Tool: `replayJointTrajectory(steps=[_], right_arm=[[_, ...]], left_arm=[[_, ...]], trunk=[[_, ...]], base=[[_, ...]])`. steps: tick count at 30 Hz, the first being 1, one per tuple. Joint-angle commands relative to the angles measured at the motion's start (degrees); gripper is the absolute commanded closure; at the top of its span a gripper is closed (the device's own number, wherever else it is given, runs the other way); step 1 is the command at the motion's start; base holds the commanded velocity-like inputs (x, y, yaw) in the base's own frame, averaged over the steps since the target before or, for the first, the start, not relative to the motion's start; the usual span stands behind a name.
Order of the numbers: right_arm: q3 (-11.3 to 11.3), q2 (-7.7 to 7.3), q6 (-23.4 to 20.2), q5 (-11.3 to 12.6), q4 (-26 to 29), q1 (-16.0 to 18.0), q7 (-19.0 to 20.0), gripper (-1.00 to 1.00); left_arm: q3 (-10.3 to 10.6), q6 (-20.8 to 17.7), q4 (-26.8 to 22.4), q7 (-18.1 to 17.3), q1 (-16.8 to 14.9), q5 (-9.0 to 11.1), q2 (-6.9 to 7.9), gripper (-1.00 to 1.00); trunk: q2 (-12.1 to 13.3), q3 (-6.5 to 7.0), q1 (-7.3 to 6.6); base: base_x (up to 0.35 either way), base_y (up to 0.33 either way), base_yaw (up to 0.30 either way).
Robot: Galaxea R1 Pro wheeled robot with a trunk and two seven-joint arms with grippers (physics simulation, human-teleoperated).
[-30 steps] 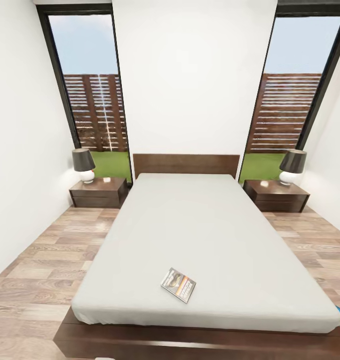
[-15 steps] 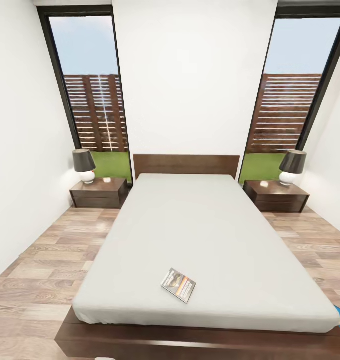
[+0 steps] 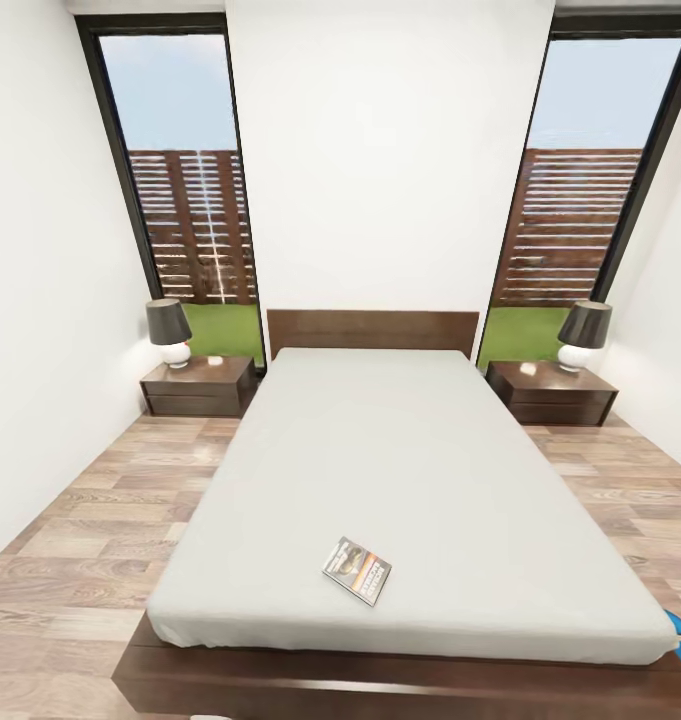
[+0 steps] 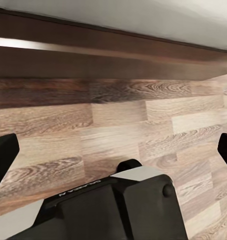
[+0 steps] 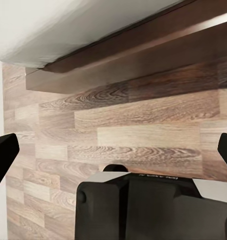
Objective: In the bedroom, move the book from the bed onto either nightstand, and place the two sandals side by side next to the bed.
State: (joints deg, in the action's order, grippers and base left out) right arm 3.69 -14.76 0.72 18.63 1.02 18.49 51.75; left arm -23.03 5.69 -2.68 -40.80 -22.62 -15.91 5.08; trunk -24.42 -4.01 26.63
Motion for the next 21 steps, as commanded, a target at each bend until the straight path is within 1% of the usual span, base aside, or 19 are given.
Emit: replayJointTrajectory(steps=[1,4,21], right_arm=[[0.4,-0.01,0.1,-0.3,-0.1,0.1,0.2,-1.0],[0.4,-0.03,0.1,-0.3,-0.1,0.1,0.2,-1.0],[0.4,-0.01,0.1,-0.3,-0.1,0.1,0.2,-1.0]], left_arm=[[-0.3,0.5,0.0,-0.1,-0.1,-0.6,0.01,-1.0],[-0.3,0.5,0.0,-0.1,-0.1,-0.6,0.01,-1.0],[-0.4,0.5,0.0,-0.1,-0.1,-0.6,0.01,-1.0]], trunk=[[0.3,0.06,-0.19],[1.5,0.6,-0.85],[1.5,0.6,-0.85]], base=[[0.0,0.0,0.0],[0.0,0.0,0.0],[0.0,0.0,0.0]])
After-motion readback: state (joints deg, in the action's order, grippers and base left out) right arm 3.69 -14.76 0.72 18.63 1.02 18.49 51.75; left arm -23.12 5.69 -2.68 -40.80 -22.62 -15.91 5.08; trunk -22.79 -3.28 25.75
